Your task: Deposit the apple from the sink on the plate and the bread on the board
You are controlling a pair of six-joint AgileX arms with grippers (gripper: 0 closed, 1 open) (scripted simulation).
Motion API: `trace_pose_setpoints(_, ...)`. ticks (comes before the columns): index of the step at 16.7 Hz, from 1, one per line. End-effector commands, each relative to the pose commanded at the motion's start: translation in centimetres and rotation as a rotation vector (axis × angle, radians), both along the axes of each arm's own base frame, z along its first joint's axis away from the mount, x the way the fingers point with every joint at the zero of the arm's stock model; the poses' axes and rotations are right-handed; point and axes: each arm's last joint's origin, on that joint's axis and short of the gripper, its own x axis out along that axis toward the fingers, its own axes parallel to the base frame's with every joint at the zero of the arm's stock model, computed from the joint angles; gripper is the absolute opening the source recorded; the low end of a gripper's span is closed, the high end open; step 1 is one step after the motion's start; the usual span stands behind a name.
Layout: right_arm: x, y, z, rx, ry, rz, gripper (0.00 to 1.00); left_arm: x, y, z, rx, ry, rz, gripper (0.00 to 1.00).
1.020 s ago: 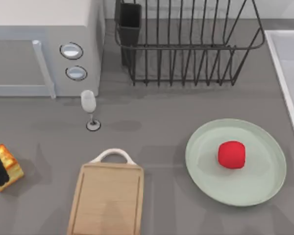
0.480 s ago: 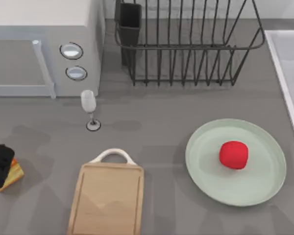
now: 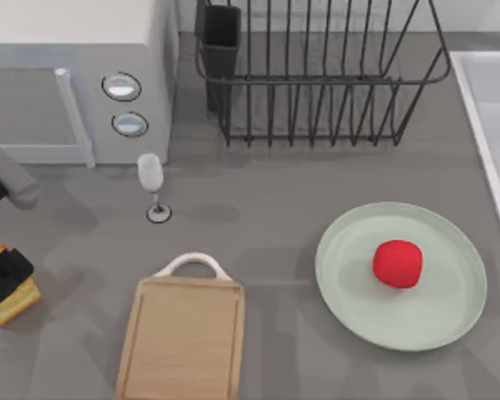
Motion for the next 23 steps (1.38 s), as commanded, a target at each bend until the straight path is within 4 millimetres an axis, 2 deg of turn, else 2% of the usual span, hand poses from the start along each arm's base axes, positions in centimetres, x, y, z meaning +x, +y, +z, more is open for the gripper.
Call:
trace_pose_setpoints(3,0.0,0.0,0.0,0.0,0.0,0.0,1.0,2.3,0.1,-1.0,0.01,0.127,-0.075,1.0)
trace_pose_setpoints(5,0.0,0.0,0.0,0.0,0.0,0.0,1.0,3.1,0.1,-1.4,0.012,0.169,-0.103,1.0)
trace_pose_setpoints(12,0.0,0.0,0.0,0.0,0.0,0.0,1.0,3.3,0.1,-1.6,0.012,0.179,-0.11,1.0)
trace_pose_setpoints(14,0.0,0.0,0.0,0.0,0.0,0.0,1.0,3.3,0.1,-2.7,0.012,0.185,-0.11,1.0)
trace_pose_setpoints(20,0.0,0.0,0.0,0.0,0.0,0.0,1.0,3.5,0.1,-8.0,0.012,0.174,-0.11,1.0)
trace_pose_setpoints(23,0.0,0.0,0.0,0.0,0.0,0.0,1.0,3.3,0.1,-8.5,0.012,0.18,-0.11,1.0)
